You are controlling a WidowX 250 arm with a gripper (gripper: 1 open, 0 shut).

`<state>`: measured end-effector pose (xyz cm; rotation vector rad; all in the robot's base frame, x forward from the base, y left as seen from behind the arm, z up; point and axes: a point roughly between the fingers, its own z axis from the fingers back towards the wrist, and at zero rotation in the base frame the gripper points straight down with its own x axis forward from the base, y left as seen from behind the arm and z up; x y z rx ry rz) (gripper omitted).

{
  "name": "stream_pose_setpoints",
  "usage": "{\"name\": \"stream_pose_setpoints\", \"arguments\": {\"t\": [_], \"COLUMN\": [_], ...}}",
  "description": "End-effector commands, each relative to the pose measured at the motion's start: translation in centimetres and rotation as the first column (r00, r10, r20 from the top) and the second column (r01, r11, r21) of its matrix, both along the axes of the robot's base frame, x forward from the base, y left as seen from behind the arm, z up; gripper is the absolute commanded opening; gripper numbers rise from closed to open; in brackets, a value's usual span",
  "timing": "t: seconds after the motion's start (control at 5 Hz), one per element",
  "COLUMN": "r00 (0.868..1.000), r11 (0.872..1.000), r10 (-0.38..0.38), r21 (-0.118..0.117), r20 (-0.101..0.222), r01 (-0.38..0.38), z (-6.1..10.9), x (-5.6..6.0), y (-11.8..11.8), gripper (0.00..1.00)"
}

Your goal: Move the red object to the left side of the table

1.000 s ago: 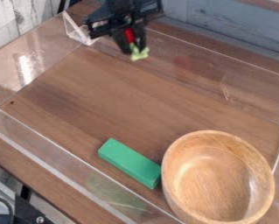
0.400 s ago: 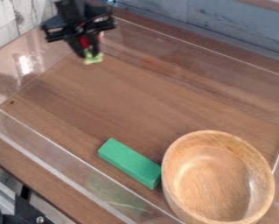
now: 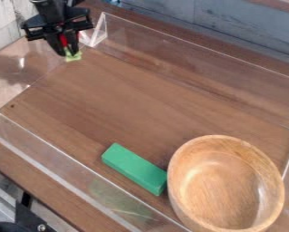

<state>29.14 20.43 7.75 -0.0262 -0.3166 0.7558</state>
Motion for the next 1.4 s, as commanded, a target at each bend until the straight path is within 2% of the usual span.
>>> {"name": "stream_pose_setpoints", "arguments": {"t": [0.0, 0.4, 0.6, 0.8, 1.0, 1.2], "r00": [0.998, 0.993, 0.989, 0.981, 0.972, 0.956], "r11": [0.998, 0.996, 0.997, 0.997, 0.995, 0.981], "r10": [0.06, 0.087, 0.082, 0.078, 0.084, 0.171], "r21": [0.027, 0.015, 0.006, -0.013, -0.037, -0.052], "r20": [0.009, -0.079, -0.125, -0.176, -0.221, -0.237], "r01": [-0.06, -0.087, -0.082, -0.082, -0.095, -0.188], "z": [1.4, 1.8, 1.3, 1.0, -0.7, 0.0], "x": [0.5, 0.8, 1.8, 2.6, 2.9, 3.0], "y": [1.3, 1.0, 0.9, 0.9, 1.0, 1.0], "gripper": [0.0, 0.0, 0.0, 0.0, 1.0, 1.0]}}
